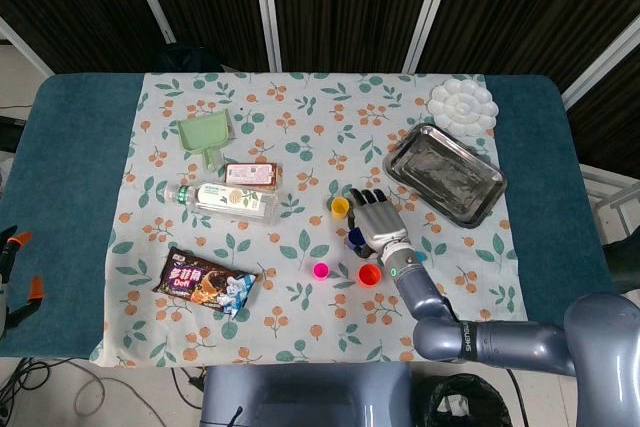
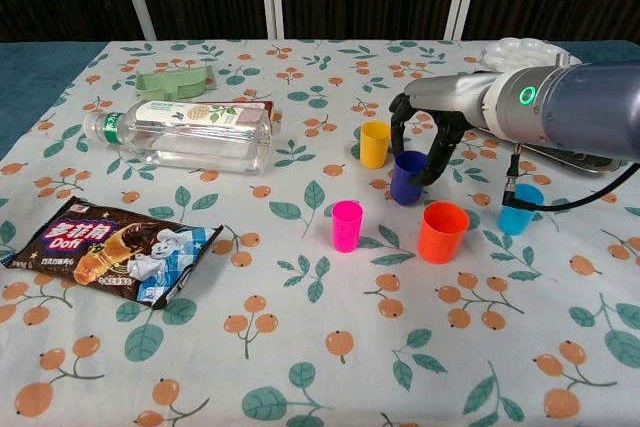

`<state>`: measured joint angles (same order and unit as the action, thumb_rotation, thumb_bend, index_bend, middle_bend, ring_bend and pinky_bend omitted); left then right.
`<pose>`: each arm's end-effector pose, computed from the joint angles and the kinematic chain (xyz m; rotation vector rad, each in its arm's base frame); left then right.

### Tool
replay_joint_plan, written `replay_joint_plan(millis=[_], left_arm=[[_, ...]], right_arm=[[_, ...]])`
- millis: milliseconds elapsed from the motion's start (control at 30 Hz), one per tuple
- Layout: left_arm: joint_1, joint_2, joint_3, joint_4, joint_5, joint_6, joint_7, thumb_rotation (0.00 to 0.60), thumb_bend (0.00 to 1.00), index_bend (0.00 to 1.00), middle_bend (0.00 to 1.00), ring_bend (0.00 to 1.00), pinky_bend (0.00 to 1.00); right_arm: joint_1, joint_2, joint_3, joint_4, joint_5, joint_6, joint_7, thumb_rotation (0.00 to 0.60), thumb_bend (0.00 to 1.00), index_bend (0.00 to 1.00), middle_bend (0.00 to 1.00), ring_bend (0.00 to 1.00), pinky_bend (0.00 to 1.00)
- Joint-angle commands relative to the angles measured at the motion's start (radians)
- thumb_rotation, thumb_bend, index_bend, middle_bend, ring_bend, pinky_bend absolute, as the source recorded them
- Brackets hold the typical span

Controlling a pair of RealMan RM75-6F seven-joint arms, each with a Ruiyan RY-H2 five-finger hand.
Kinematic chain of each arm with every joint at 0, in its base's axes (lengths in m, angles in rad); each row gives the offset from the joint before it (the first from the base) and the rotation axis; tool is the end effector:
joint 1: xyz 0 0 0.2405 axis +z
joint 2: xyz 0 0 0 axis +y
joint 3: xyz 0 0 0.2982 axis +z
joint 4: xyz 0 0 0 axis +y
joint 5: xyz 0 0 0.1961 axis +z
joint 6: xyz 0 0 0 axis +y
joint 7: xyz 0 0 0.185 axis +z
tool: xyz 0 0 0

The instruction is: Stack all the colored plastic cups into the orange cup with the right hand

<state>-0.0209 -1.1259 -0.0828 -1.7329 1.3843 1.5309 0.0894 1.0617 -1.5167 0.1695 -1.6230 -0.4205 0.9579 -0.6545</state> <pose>-0.3479 0.2054 0.1972 -1.2068 -0.9667 -0.8689 -0.1136 -0.4355 -0.0308 1.8680 -1.1162 0.6553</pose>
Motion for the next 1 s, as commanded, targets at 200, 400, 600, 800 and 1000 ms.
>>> replay_joint_plan(millis=[200,400,600,800,1000], left_arm=[[0.000,0.000,0.000,-0.001,0.000,0.000,-0.001,0.600,0.47,0.17,0.07,0.00,0.01],[0.001,0.001,0.000,-0.003,0.002,0.003,0.000,0.600,0.47,0.17,0.07,0.00,0.01],[0.003,0.002,0.000,-0.006,-0.001,0.004,-0.001,0.600,0.47,0.18,0.07,0.00,0.01],[0.003,0.001,-0.001,-0.008,-0.002,0.005,-0.003,0.600,0.47,0.17,0.07,0.00,0.01],[0.004,0.001,0.000,-0.008,-0.002,0.006,-0.003,0.600,0.47,0.17,0.07,0.00,0.01]], right_arm=[[-0.004,0.123,0.005,-0.146,-0.035,0.039,-0.030,0.600,0.38,0.52,0.00,0.00,0.01],[-0.033,0.246,-0.022,-0.320,-0.093,0.083,-0.051,0.600,0.38,0.52,0.00,0.00,0.01],[-0.091,0.344,-0.068,-0.483,-0.182,0.130,-0.039,0.600,0.38,0.52,0.00,0.00,0.01],[-0.141,0.377,-0.125,-0.569,-0.287,0.160,-0.037,0.600,0.38,0.52,0.00,0.00,0.01],[-0.171,0.359,-0.167,-0.569,-0.364,0.179,-0.050,0.600,0.38,0.52,0.00,0.00,0.01]])
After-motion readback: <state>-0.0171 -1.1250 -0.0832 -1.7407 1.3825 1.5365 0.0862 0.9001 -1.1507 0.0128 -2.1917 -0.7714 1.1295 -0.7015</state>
